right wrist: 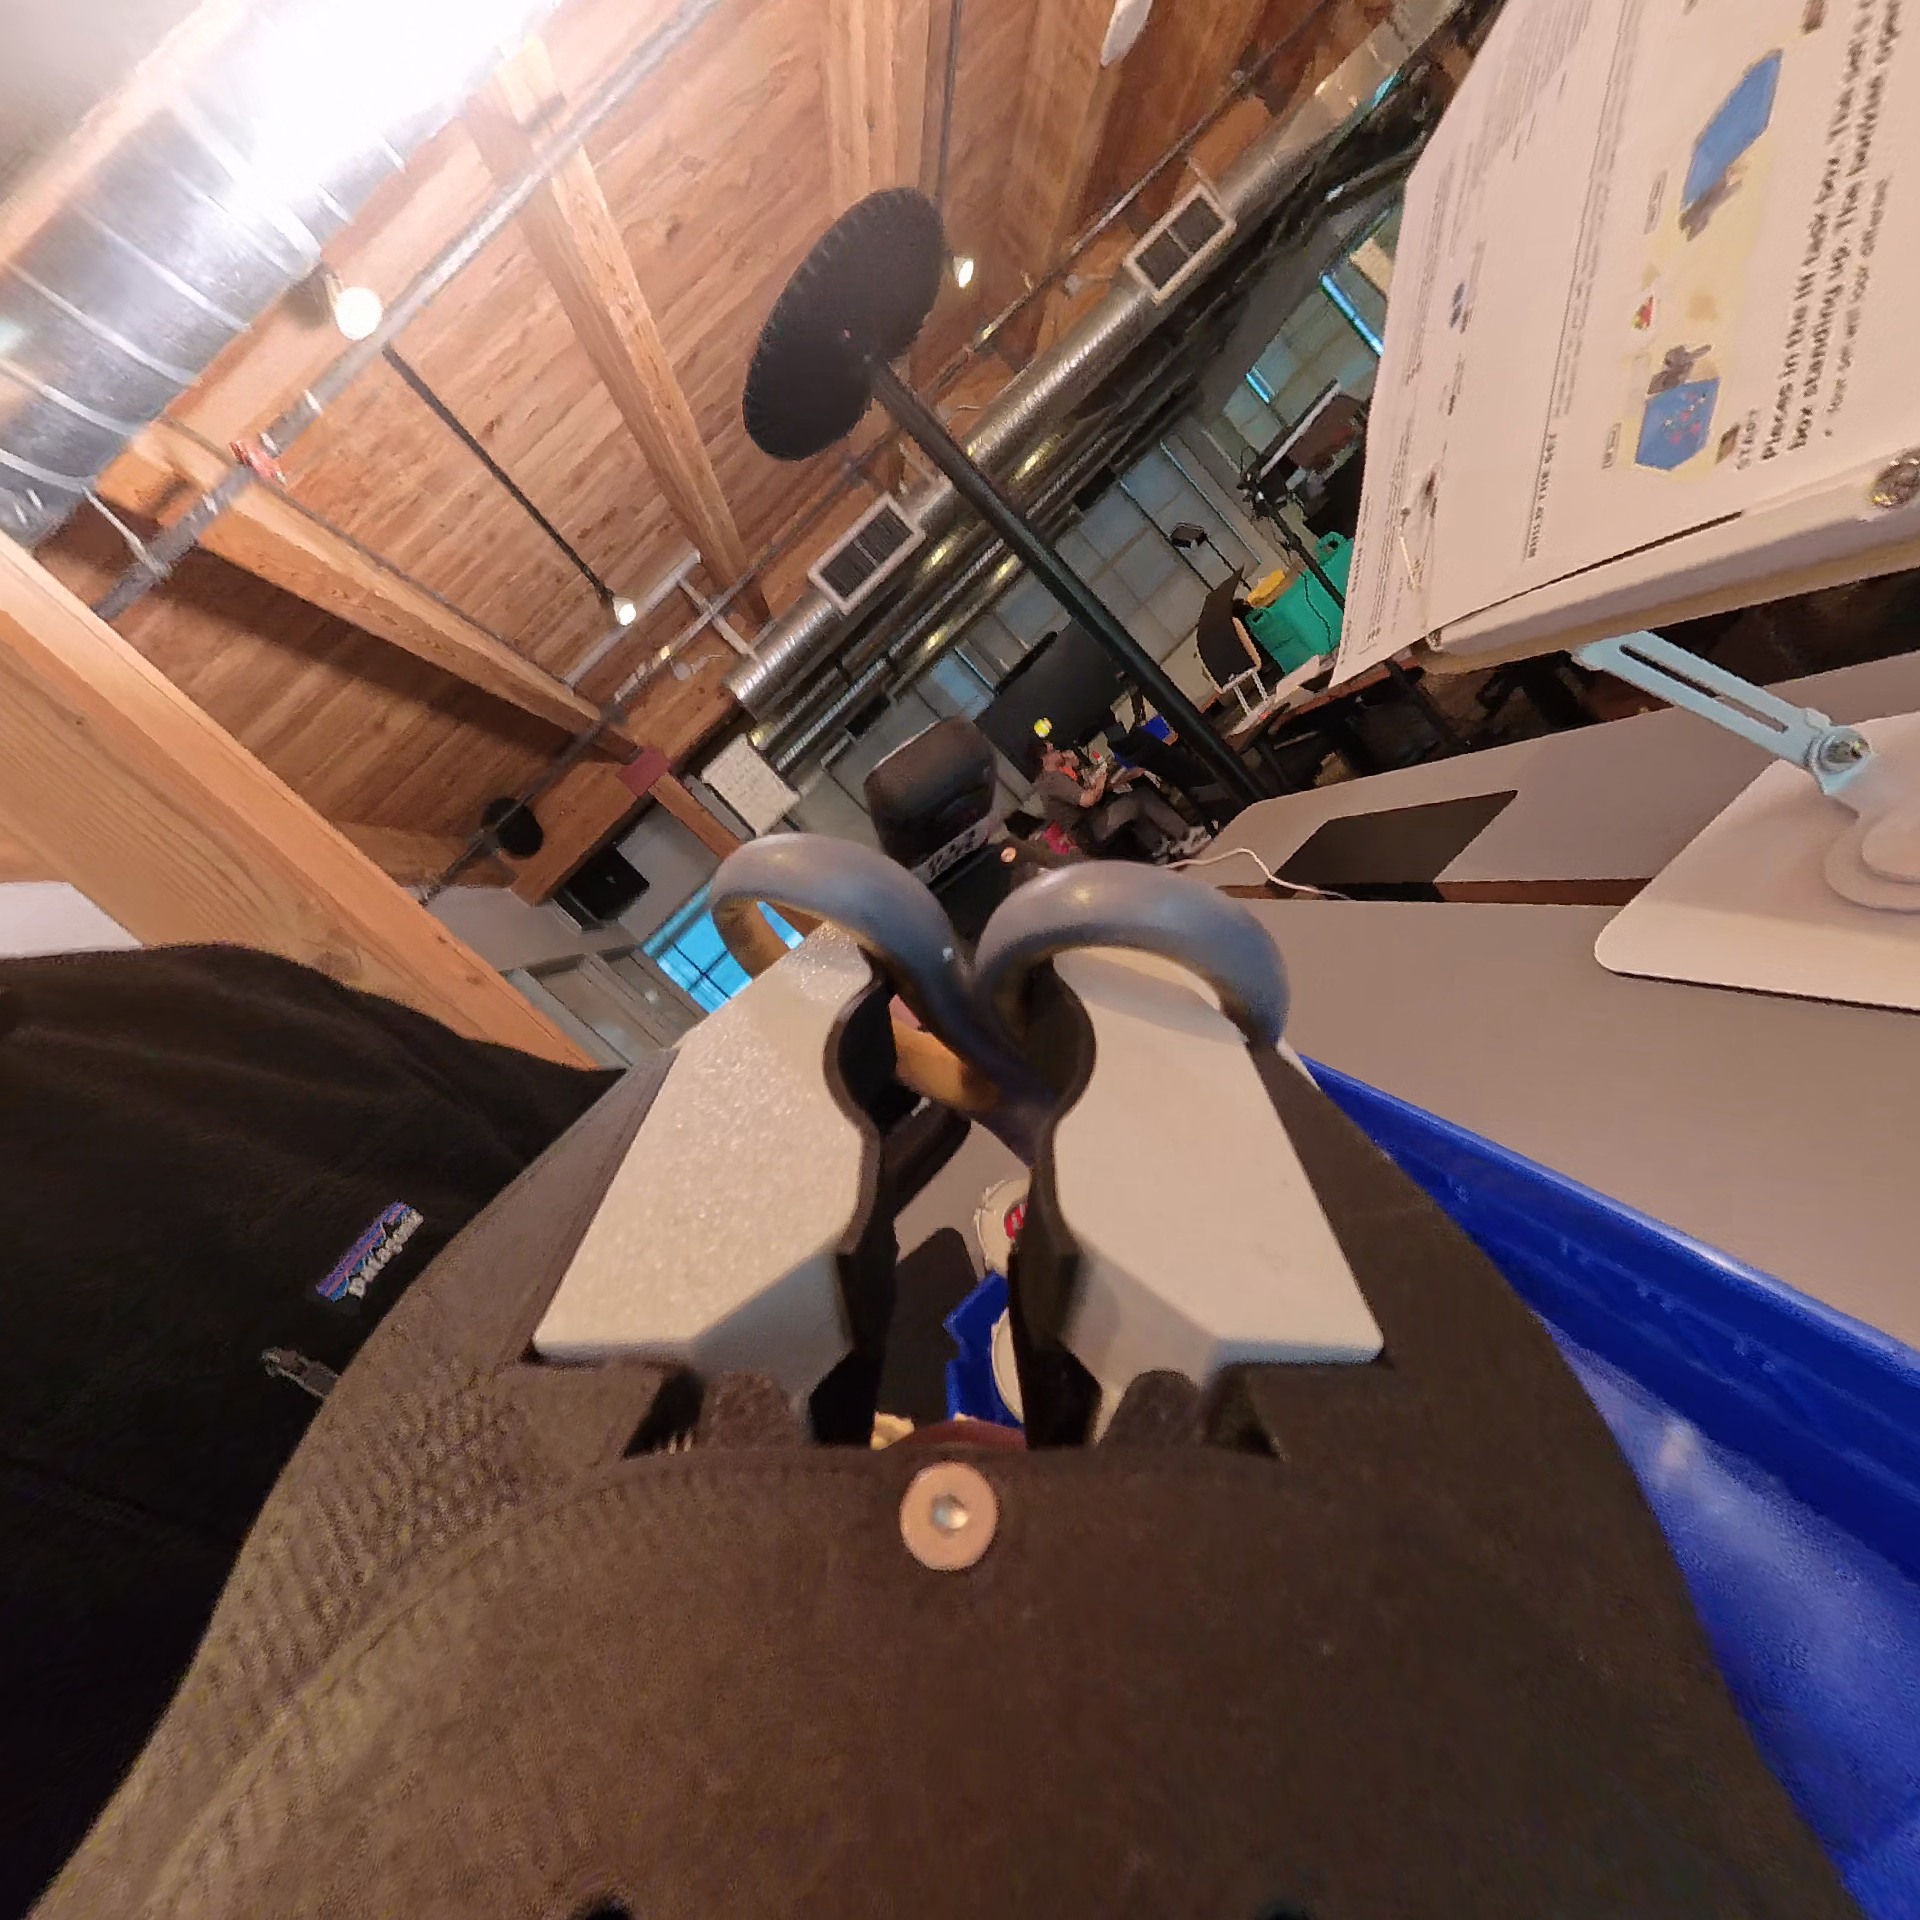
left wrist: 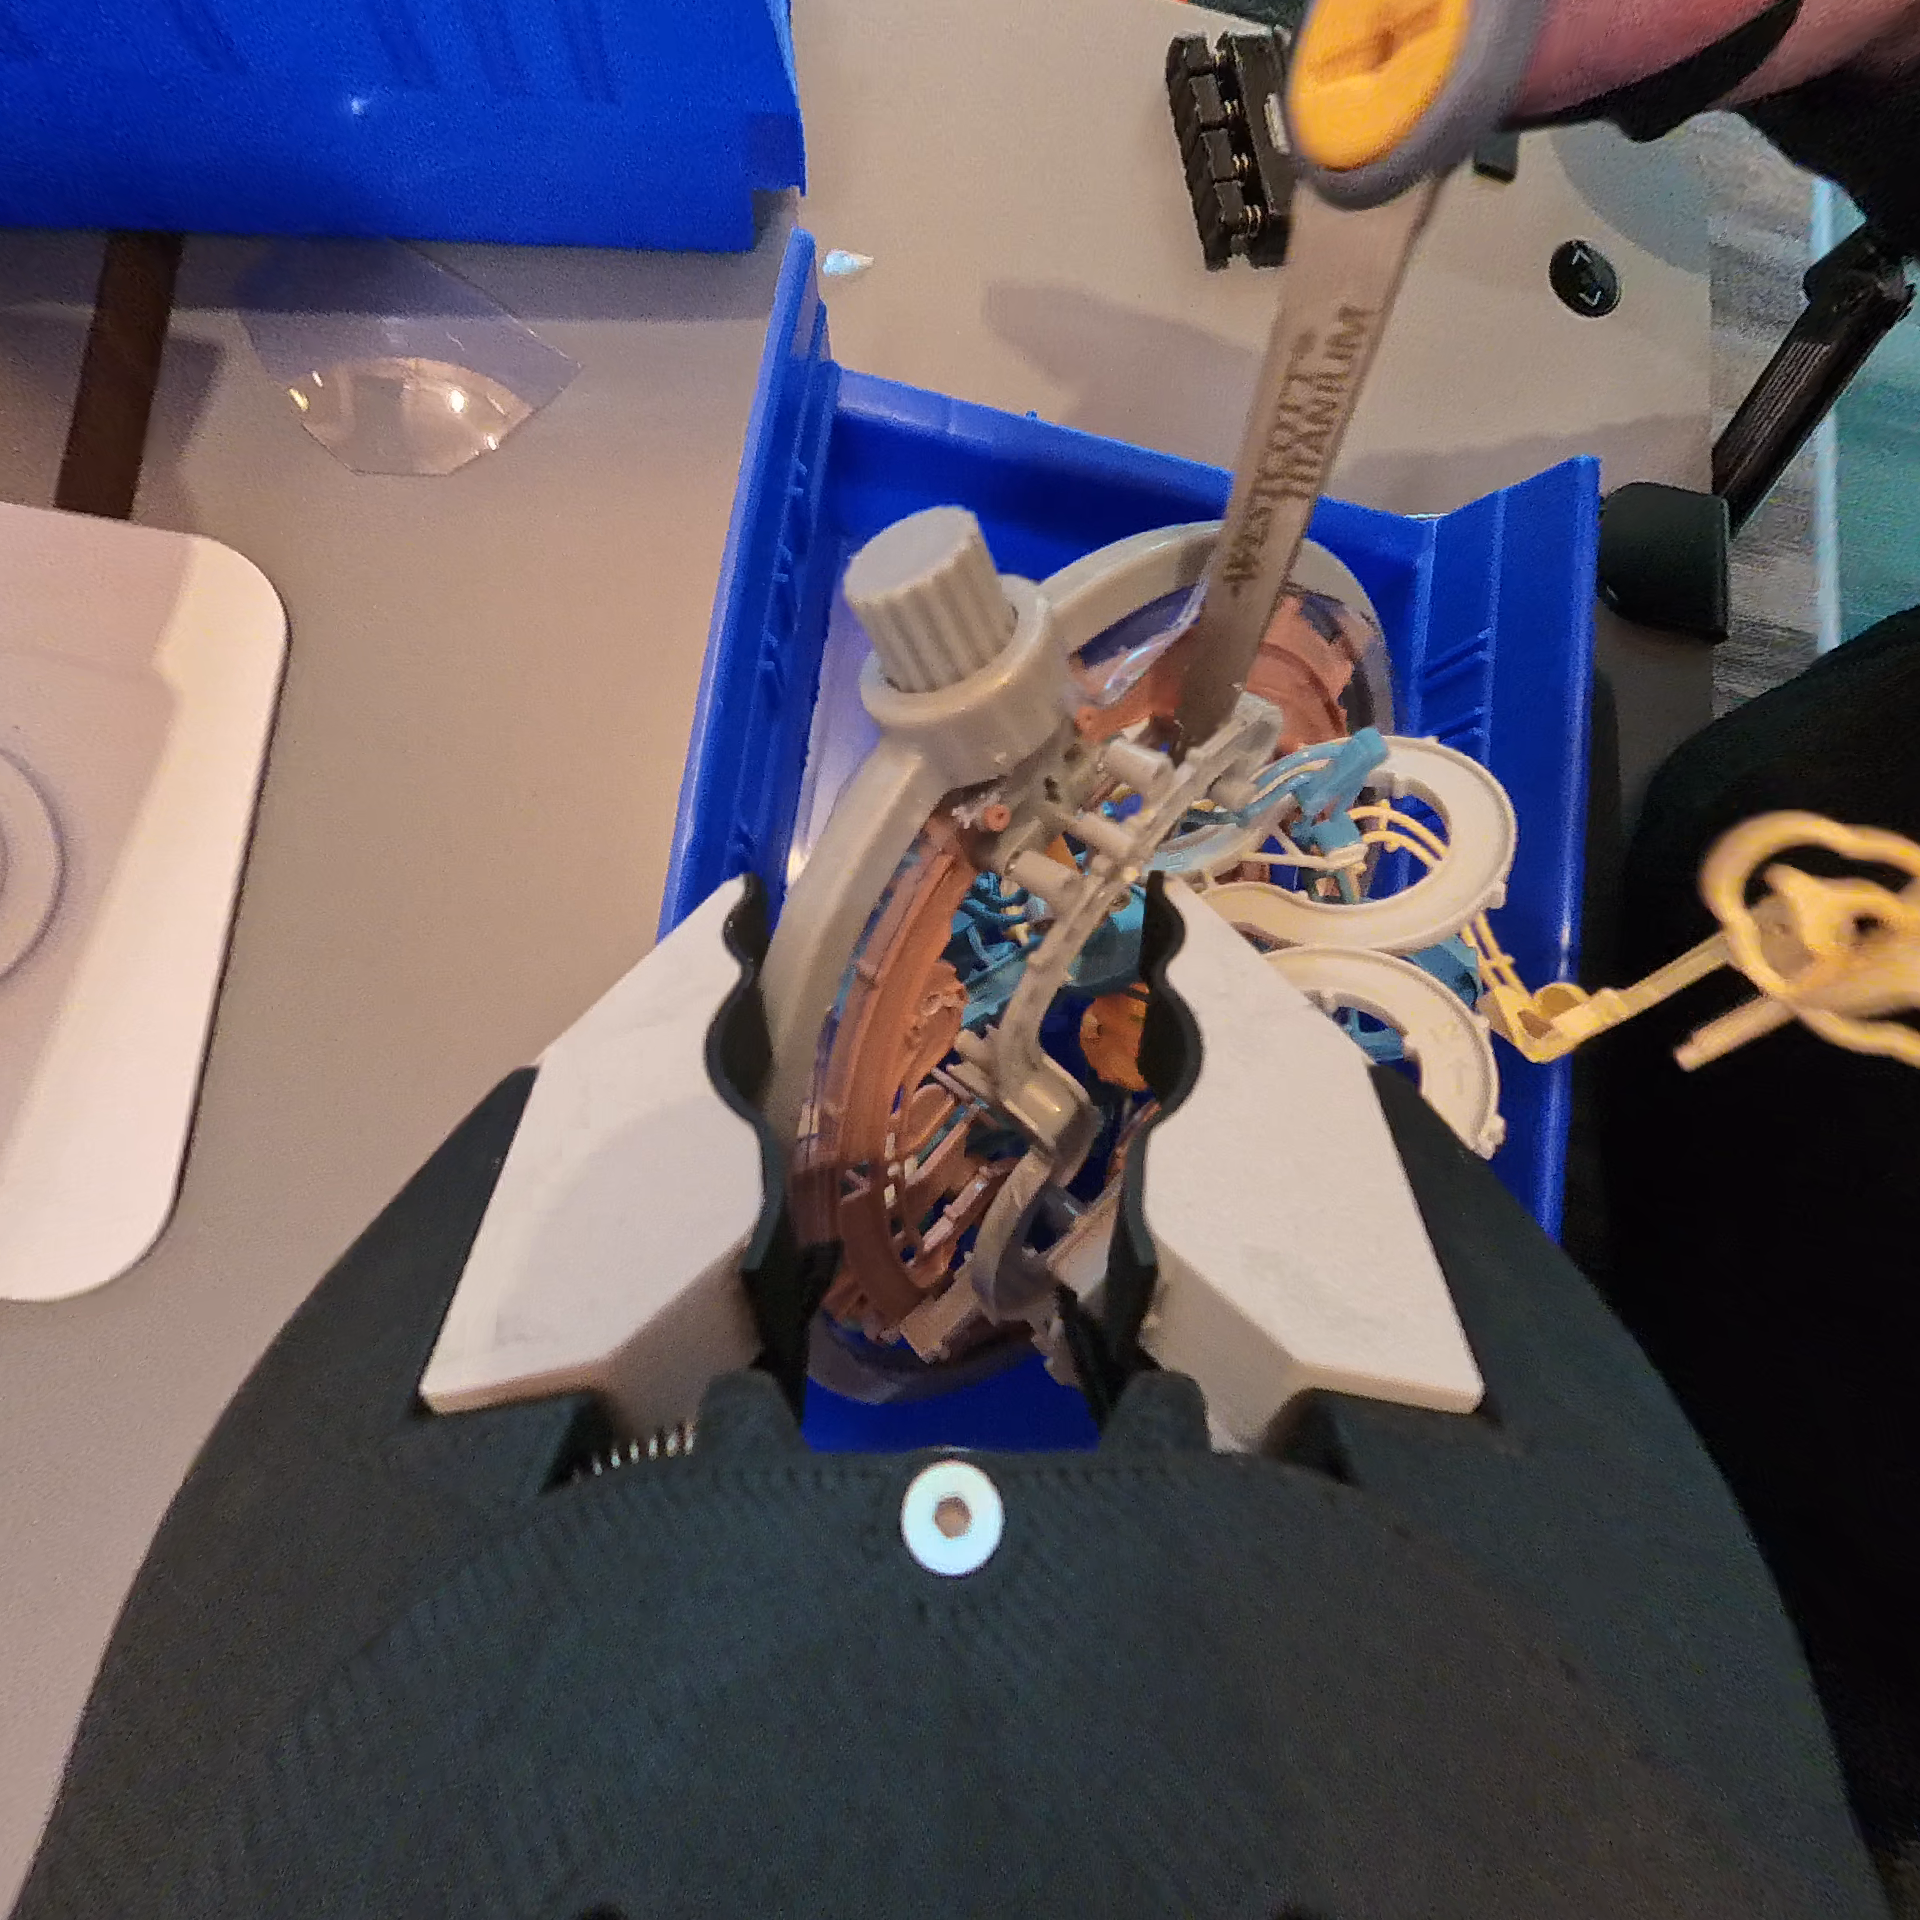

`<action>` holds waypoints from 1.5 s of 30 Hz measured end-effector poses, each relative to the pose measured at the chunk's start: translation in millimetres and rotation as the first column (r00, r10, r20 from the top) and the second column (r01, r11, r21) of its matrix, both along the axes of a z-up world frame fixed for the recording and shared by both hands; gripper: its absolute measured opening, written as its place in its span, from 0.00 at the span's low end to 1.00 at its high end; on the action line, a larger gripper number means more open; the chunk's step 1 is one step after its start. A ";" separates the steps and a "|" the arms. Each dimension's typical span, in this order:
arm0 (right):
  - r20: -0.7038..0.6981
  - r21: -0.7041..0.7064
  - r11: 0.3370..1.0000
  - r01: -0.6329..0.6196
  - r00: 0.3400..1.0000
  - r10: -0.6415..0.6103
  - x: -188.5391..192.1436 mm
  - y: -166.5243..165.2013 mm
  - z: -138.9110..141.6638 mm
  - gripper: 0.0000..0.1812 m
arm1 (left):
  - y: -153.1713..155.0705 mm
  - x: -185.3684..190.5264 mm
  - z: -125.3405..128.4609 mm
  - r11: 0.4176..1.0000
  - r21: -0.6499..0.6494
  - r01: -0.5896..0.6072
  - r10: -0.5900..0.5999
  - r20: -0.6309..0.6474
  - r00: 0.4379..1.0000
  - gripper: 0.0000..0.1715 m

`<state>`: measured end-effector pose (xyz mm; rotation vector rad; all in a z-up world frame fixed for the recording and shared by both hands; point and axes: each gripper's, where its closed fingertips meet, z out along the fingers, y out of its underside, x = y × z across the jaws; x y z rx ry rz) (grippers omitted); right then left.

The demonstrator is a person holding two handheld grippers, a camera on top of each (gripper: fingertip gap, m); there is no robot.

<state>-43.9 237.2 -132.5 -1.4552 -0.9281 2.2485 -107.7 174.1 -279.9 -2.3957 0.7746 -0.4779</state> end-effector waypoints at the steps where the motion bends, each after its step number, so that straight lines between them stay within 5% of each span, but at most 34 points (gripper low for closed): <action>1: 0.000 -0.030 1.000 0.005 1.000 -0.005 -1.2 3.6 -1.7 0.10 | -0.3 1.0 -0.2 1.000 0.018 0.007 -0.007 -0.018 1.000 0.41; 16: 0.005 -0.337 0.939 -0.069 0.997 0.076 -23.9 34.1 -43.9 0.09 | -1.5 4.1 2.9 0.996 0.093 0.005 -0.004 -0.011 1.000 0.44; 30: -0.080 -0.482 0.875 -0.036 0.997 -0.003 -13.7 42.7 -65.4 0.09 | -0.9 2.7 5.2 0.992 0.123 -0.017 0.014 0.023 1.000 0.42; 35: -0.066 -0.427 0.904 -0.024 0.998 -0.005 -10.3 33.9 -56.4 0.10 | -2.9 1.6 6.0 0.992 0.124 -0.010 0.008 0.011 1.000 0.42; 40: -0.045 -0.415 0.910 0.010 0.998 -0.031 -5.5 39.1 -60.2 0.10 | 0.2 -2.1 28.6 0.965 0.261 0.003 0.026 -0.110 0.994 0.45; 45: -0.045 -0.376 0.927 -0.011 0.999 -0.006 -5.1 30.4 -51.6 0.10 | -12.1 26.7 37.3 0.934 0.292 0.204 -0.115 -0.295 0.949 0.27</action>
